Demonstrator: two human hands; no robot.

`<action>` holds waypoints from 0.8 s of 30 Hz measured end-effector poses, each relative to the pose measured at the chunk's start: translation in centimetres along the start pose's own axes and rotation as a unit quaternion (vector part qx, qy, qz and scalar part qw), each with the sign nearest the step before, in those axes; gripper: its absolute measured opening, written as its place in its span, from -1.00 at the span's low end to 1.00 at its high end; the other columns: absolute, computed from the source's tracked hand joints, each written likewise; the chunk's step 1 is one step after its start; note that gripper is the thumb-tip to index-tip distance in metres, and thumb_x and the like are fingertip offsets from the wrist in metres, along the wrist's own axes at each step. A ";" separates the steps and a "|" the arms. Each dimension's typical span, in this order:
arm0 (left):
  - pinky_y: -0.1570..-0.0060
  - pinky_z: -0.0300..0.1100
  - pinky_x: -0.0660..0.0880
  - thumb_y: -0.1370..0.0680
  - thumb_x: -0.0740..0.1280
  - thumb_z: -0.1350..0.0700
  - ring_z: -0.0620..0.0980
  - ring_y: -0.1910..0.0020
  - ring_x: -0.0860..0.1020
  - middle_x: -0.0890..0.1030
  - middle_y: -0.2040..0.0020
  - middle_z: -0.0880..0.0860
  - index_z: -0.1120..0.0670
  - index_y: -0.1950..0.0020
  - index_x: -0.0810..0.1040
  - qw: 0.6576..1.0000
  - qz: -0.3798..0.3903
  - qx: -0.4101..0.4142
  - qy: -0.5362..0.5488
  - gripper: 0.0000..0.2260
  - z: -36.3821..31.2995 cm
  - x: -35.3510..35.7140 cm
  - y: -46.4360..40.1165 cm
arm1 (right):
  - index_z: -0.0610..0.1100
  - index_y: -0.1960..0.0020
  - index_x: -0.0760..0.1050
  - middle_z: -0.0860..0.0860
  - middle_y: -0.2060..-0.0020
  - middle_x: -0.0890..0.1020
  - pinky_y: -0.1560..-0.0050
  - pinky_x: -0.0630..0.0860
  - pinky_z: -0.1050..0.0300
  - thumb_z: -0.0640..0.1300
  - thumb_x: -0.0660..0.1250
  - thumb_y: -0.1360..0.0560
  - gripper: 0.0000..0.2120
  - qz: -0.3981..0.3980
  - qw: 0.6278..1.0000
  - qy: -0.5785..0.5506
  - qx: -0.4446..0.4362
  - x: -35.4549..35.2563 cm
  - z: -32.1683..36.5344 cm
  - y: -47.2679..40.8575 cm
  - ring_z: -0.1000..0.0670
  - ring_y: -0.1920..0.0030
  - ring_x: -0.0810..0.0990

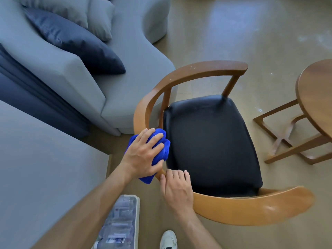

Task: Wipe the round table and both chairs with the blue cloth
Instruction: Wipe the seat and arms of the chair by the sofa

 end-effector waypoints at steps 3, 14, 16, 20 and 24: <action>-0.43 0.14 0.21 -0.47 0.26 -0.14 0.23 -0.30 0.44 0.55 -0.25 0.15 0.10 -0.06 0.61 0.998 -0.002 0.057 0.015 -0.64 0.2 -0.1 -0.1 | -0.10 0.18 0.52 0.00 0.29 0.55 0.00 0.55 -0.06 0.00 0.11 -0.56 -0.71 0.000 1.000 0.004 -0.002 0.6 0.1 -0.1 -0.07 0.24 0.55; -0.28 -0.19 0.23 -0.52 0.29 -0.08 -0.05 -0.34 0.32 0.44 -0.35 -0.10 -0.04 -0.14 0.62 0.970 0.104 -0.100 0.198 -0.74 10.0 -1.0 -9.0 | -0.09 0.04 0.58 0.00 0.13 0.63 -0.04 0.54 -0.02 0.02 0.09 -0.56 -0.68 -0.019 1.000 -0.022 0.004 0.6 0.1 0.1 -0.05 0.10 0.60; -0.33 -0.17 0.20 -0.52 0.30 -0.06 -0.04 -0.38 0.31 0.41 -0.39 -0.10 -0.02 -0.15 0.63 0.965 0.087 -0.141 0.202 -0.73 10.1 -1.1 -8.8 | -0.09 0.05 0.58 0.01 0.13 0.63 -0.03 0.54 -0.01 0.02 0.10 -0.56 -0.68 -0.020 1.000 -0.021 0.007 0.7 0.0 -0.1 -0.04 0.10 0.60; -0.48 0.07 0.14 -0.45 0.37 0.00 0.15 -0.45 0.31 0.44 -0.41 0.08 0.11 -0.13 0.63 0.967 -0.023 -0.199 0.159 -0.69 5.1 -1.9 -2.7 | -0.08 0.10 0.57 0.02 0.16 0.62 0.00 0.53 0.00 0.01 0.11 -0.54 -0.70 -0.038 0.999 -0.020 -0.005 0.5 0.0 0.2 -0.05 0.14 0.60; -0.43 0.22 0.23 -0.45 0.36 0.03 0.22 -0.44 0.34 0.44 -0.41 0.13 0.11 -0.12 0.62 0.953 -0.026 -0.256 0.158 -0.70 2.3 -0.5 -1.1 | -0.09 0.16 0.55 0.02 0.18 0.58 -0.02 0.39 0.05 -0.01 0.13 -0.51 -0.73 -0.073 0.996 -0.040 -0.009 1.0 -0.1 0.3 -0.06 0.17 0.60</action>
Point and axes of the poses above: each hand's wrist, its own y-axis away from the middle knuckle, its own x-axis out of the palm, z = x × y, the point moved 8 cm from there along -y, towards the middle knuckle
